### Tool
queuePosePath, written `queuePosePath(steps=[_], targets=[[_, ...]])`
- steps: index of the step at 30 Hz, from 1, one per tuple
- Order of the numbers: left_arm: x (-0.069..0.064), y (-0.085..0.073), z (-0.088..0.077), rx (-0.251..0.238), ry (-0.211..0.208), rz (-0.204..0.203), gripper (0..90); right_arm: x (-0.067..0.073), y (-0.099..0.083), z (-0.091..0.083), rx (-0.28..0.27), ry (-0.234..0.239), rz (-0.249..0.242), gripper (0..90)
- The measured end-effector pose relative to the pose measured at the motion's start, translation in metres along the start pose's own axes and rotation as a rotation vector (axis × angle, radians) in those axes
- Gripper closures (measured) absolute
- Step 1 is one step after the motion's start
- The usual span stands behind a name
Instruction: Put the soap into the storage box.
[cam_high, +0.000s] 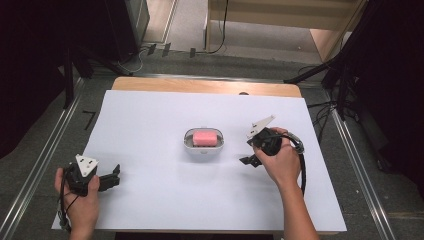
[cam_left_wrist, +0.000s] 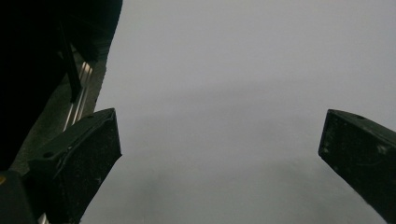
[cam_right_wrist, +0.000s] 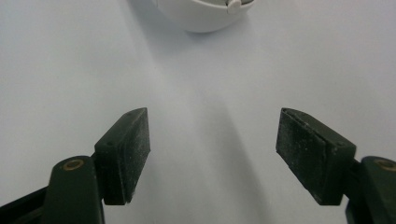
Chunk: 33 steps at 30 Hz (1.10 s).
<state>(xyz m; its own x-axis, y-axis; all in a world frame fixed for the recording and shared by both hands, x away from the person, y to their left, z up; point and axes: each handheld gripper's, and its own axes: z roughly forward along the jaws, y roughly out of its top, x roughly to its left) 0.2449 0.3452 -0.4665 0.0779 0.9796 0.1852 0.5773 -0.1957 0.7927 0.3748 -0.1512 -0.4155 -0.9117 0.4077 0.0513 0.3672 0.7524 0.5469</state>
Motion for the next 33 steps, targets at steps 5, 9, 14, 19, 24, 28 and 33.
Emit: queuePosePath(steps=[5, 9, 14, 19, 24, 28, 33], targets=[[0.000, 0.000, 0.000, -0.001, 0.000, 0.001, 0.0, 0.000, -0.016, -0.004, -0.027, -0.007, 0.023, 22.8], [0.000, 0.000, 0.000, -0.001, 0.000, 0.002, 0.0, 0.000, -0.027, -0.006, -0.046, -0.006, 0.037, 19.6], [-0.001, 0.000, 0.000, 0.000, -0.001, 0.002, 0.0, 0.002, -0.038, -0.010, -0.061, -0.031, 0.033, 15.0], [-0.001, 0.000, 0.000, 0.000, 0.000, 0.004, 0.0, 0.003, -0.049, -0.012, -0.065, -0.038, 0.041, 14.9], [-0.001, 0.000, 0.000, 0.000, 0.000, 0.006, 0.0, 0.005, -0.062, -0.014, -0.074, -0.050, 0.065, 15.0], [-0.001, 0.000, 0.000, -0.002, 0.002, 0.007, 0.0, 0.007, -0.072, -0.016, -0.083, -0.068, 0.073, 15.0], [-0.001, 0.000, 0.000, -0.002, 0.004, 0.009, 0.0, 0.008, -0.089, -0.020, -0.105, -0.078, 0.097, 15.1]])
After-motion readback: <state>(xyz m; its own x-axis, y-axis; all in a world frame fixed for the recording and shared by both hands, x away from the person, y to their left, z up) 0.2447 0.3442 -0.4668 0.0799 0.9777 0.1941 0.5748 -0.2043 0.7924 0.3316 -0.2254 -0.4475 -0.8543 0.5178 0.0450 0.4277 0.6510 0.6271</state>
